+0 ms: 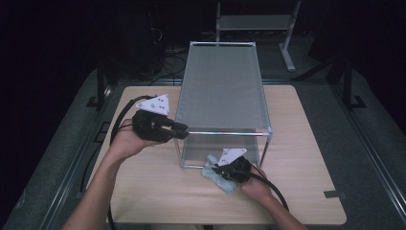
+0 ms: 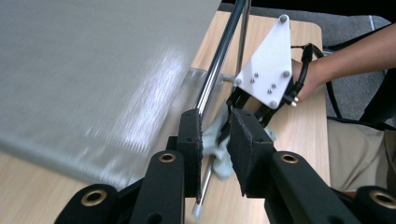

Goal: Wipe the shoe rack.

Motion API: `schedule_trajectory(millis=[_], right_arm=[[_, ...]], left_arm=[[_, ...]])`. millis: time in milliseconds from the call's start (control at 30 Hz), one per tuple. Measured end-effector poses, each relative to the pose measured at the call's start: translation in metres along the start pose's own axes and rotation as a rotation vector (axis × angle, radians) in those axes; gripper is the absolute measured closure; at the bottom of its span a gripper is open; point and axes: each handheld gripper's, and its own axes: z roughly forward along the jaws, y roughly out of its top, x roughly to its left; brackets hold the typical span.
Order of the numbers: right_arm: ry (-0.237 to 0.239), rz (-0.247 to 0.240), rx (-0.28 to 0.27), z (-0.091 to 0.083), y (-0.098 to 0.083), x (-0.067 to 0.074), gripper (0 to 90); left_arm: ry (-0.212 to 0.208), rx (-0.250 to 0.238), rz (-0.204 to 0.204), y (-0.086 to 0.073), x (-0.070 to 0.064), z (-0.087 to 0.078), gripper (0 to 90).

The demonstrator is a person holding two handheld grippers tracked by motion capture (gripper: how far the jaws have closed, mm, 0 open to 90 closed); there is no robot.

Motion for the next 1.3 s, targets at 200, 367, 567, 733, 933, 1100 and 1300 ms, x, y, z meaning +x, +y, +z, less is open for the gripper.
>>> schedule_trajectory(millis=[200,367,567,733,933,1100,1300], right_arm=[[0.005,0.004,-0.004,-0.006,-0.002,-0.002,82.6],[0.007,0.012,-0.014,-0.013,-0.004,-0.002,82.6],[0.007,0.027,-0.037,-0.027,-0.009,-0.002,82.6],[0.014,0.036,-0.034,-0.039,-0.015,-0.005,82.6],[0.023,0.023,-0.043,-0.050,-0.020,-0.007,82.6],[0.046,0.013,-0.059,-0.057,-0.023,-0.004,82.6],[0.086,0.024,-0.054,-0.069,-0.028,-0.002,82.5]], left_arm=[[-0.021,0.020,-0.019,0.004,0.009,0.017,70.2],[-0.023,0.060,-0.021,0.005,0.011,0.027,71.5],[-0.020,0.081,-0.021,0.004,0.012,0.026,76.1],[-0.013,0.088,-0.022,0.001,0.015,0.021,76.0],[-0.005,0.074,-0.042,-0.008,0.021,0.012,75.6],[0.016,0.071,-0.057,-0.014,0.026,0.004,75.0],[0.035,0.067,-0.072,-0.021,0.029,-0.006,75.9]])
